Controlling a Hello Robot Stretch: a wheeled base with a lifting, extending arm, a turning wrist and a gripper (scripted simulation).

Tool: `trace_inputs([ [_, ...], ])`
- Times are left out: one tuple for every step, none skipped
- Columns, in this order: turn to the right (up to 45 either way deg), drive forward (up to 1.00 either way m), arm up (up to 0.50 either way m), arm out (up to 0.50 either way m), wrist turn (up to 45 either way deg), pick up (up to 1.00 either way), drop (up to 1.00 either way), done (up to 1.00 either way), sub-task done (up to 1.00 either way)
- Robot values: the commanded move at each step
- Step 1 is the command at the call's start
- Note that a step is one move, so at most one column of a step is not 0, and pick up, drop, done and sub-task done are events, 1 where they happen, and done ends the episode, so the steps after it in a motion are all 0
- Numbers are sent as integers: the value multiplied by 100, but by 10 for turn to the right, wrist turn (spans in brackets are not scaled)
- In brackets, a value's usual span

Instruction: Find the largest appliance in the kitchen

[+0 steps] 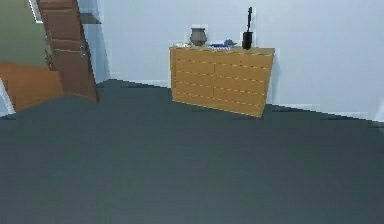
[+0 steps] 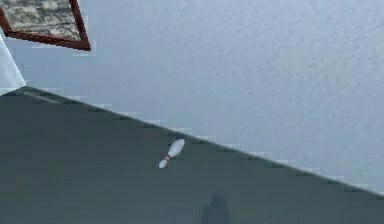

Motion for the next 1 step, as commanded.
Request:
trace_inputs([
  [0, 30, 0, 0, 0, 0, 0, 0, 0],
])
